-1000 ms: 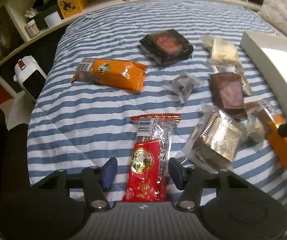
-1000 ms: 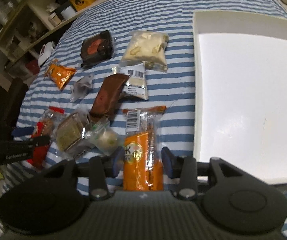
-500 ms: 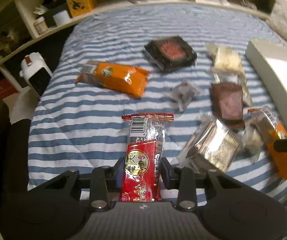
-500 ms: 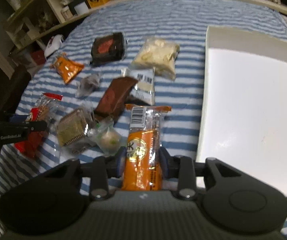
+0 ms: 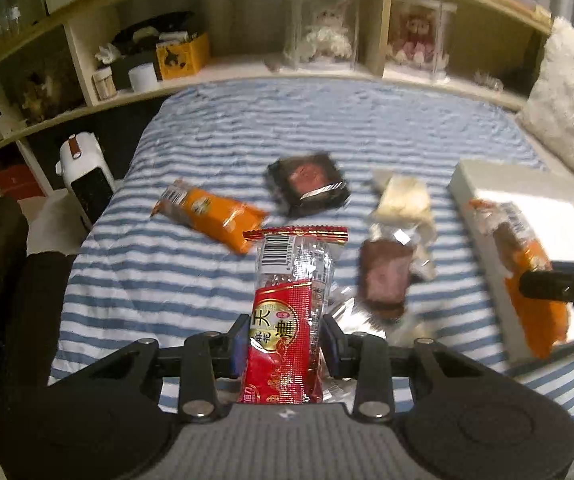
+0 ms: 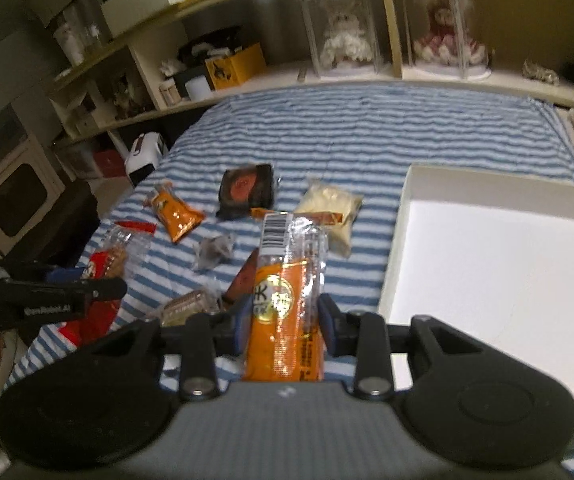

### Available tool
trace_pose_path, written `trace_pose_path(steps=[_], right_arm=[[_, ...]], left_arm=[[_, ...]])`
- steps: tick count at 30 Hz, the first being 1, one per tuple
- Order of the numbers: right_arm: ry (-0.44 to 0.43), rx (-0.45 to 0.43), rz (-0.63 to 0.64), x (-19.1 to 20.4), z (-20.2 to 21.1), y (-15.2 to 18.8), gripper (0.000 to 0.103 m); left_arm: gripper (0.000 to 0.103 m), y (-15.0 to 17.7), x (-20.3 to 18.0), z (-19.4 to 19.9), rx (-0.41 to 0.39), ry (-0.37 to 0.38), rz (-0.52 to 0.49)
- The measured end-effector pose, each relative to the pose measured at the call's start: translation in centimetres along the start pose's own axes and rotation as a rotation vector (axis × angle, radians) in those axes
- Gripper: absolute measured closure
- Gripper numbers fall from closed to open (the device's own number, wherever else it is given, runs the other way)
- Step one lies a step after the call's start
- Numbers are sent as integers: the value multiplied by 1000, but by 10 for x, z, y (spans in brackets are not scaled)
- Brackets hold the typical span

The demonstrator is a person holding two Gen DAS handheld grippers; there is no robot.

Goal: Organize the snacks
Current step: 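Carry both bars into the white tray and open both tools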

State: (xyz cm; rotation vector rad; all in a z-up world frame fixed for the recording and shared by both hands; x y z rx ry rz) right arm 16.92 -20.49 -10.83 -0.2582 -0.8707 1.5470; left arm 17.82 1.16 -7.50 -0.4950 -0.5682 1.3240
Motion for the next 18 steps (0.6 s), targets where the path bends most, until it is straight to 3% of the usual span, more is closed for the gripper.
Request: trace_pose_path(steps=[8, 18], right_arm=[[49, -52, -19, -52, 41, -12, 63], [127, -83, -57, -135, 80, -19, 62]], left_arm=[[64, -39, -65, 22, -77, 96, 16], [64, -72, -164, 12, -108, 205, 22]])
Point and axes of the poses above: each gripper's, at about its wrist camera, not at the fingertips, and z roughly against the way its jaws point, x to its left, y to its underside, the point moved 5 cm from there along -z, roughly the way its jaws point, and after that the axes turned 7 degrees about -z, right-handed, at the moved point
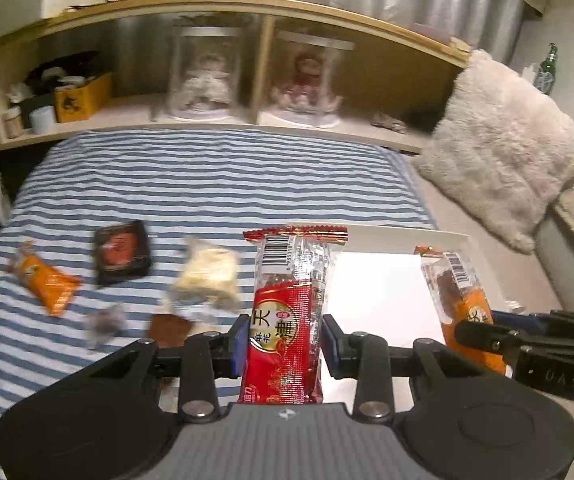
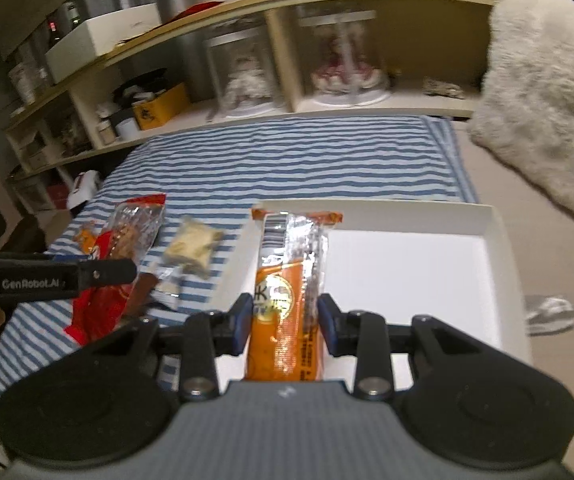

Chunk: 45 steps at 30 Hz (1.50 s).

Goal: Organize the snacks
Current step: 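Carry both bars into the white tray and open both tools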

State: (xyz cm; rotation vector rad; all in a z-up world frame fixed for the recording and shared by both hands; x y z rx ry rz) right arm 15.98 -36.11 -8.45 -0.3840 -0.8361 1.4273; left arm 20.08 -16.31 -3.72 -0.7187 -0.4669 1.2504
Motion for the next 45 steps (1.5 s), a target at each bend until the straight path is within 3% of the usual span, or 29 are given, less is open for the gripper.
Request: trace_pose_path(steps=[10, 15, 23, 30, 33, 37, 39, 45], right_arm=[[76, 10, -49, -77, 4, 5, 62], [95, 30, -80, -111, -5, 11, 62], [110, 73, -106, -143, -31, 19, 62], [120, 88, -112, -160, -46, 22, 62], [117, 85, -121, -166, -48, 21, 61], [131, 103, -121, -171, -51, 23, 59], [123, 100, -130, -172, -48, 25, 55], [126, 100, -140, -173, -36, 30, 54]], left_arm=[[64, -3, -88, -56, 57, 103, -22], [64, -1, -117, -93, 115, 160, 28], [63, 11, -136, -139, 196, 249, 194], [63, 17, -148, -166, 222, 306, 295], [61, 16, -152, -174, 227, 323, 301], [44, 18, -154, -178, 241, 360, 326], [41, 17, -152, -176, 239, 375, 327], [40, 19, -147, -166, 237, 343, 235]])
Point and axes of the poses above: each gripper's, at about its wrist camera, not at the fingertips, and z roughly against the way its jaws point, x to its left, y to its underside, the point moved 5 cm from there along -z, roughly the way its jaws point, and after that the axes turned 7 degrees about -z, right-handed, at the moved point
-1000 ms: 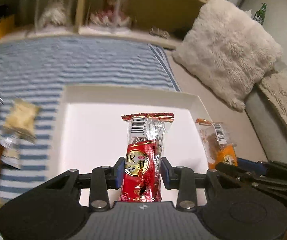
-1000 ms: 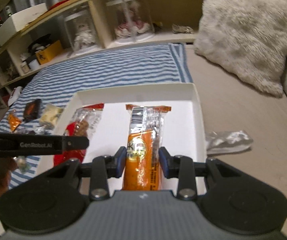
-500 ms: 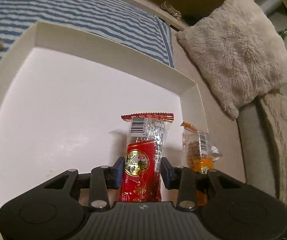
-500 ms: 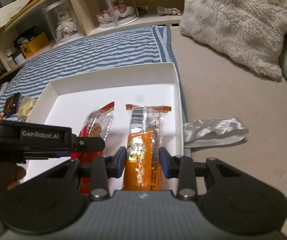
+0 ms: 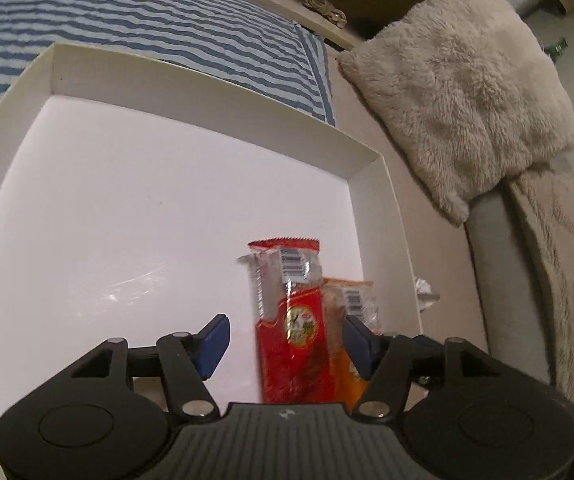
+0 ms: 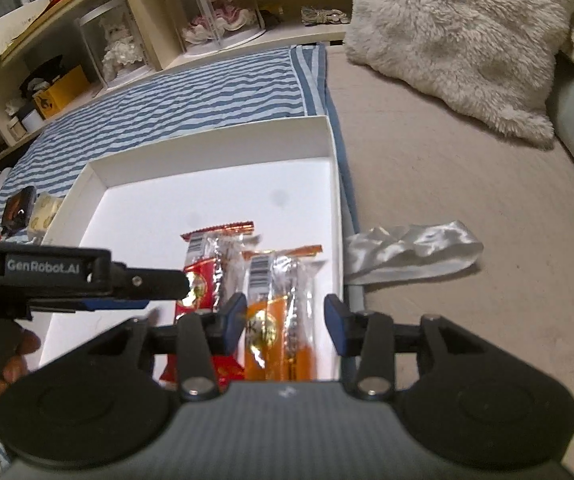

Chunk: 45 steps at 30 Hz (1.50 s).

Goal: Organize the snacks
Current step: 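Carry both bars into the white tray and open both tools, then lift both tools out of the tray back toward the snacks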

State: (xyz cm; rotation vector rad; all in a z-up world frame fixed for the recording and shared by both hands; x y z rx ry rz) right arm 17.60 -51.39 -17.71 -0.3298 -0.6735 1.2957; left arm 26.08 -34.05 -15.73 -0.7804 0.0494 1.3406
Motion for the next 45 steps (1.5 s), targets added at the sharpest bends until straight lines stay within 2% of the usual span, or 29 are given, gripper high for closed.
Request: trace_pose_path(steps=[6, 12, 21, 23, 26, 39, 45], right_arm=[[-4, -7, -10, 2, 14, 8, 52], [-13, -42, -15, 7, 35, 10, 45], [21, -103, -2, 20, 66, 14, 20], [35, -112, -7, 20, 72, 16, 10], [60, -124, -3, 23, 81, 19, 0], [111, -176, 20, 50, 115, 29, 0], [94, -188, 35, 68, 128, 29, 0]], left_arm=[[38, 7, 3, 14, 7, -37, -64], [32, 11, 2, 33, -3, -91, -142], [10, 18, 5, 70, -40, -155, -241], [6, 19, 6, 78, -49, -161, -256], [1, 21, 6, 91, -65, -172, -276], [0, 32, 13, 143, -117, -177, -350], [0, 31, 25, 172, -162, -178, -346]])
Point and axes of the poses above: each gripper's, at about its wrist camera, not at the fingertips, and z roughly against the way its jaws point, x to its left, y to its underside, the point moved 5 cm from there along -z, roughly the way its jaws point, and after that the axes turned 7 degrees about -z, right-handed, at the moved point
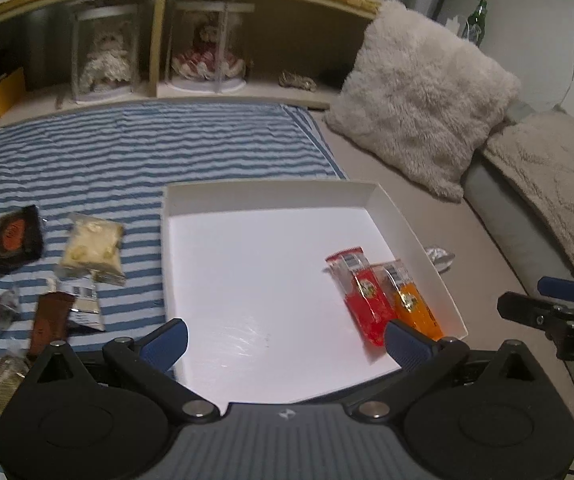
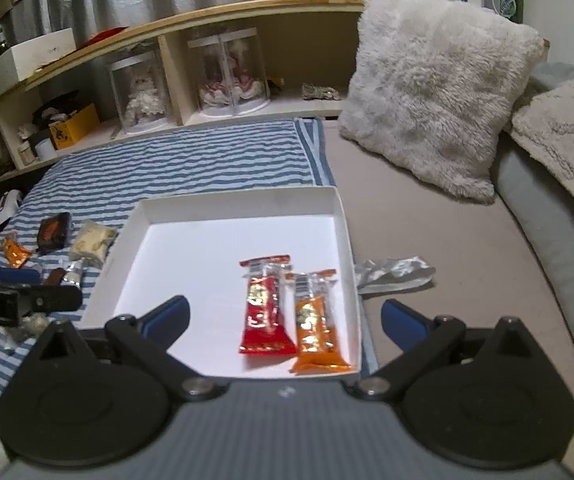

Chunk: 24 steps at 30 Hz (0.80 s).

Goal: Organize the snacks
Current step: 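Lift both tools out of the tray back toward the snacks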

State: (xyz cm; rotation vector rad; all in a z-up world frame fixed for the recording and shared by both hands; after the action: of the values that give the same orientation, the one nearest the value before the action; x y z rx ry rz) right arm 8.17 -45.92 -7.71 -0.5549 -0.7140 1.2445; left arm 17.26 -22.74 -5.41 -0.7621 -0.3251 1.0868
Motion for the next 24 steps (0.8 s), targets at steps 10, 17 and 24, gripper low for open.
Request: trace_pose_path(steps=[10, 17, 24], right_arm=[[-31, -43, 29, 46, 0, -9, 0], [-91, -49, 53, 91, -12, -13, 0], [-184, -31, 42, 142, -37, -5, 0]], left_arm=[[0, 7, 55, 46, -53, -69, 18], [0, 18, 108, 67, -71, -138, 67], [0, 35, 156, 80, -86, -195, 106]])
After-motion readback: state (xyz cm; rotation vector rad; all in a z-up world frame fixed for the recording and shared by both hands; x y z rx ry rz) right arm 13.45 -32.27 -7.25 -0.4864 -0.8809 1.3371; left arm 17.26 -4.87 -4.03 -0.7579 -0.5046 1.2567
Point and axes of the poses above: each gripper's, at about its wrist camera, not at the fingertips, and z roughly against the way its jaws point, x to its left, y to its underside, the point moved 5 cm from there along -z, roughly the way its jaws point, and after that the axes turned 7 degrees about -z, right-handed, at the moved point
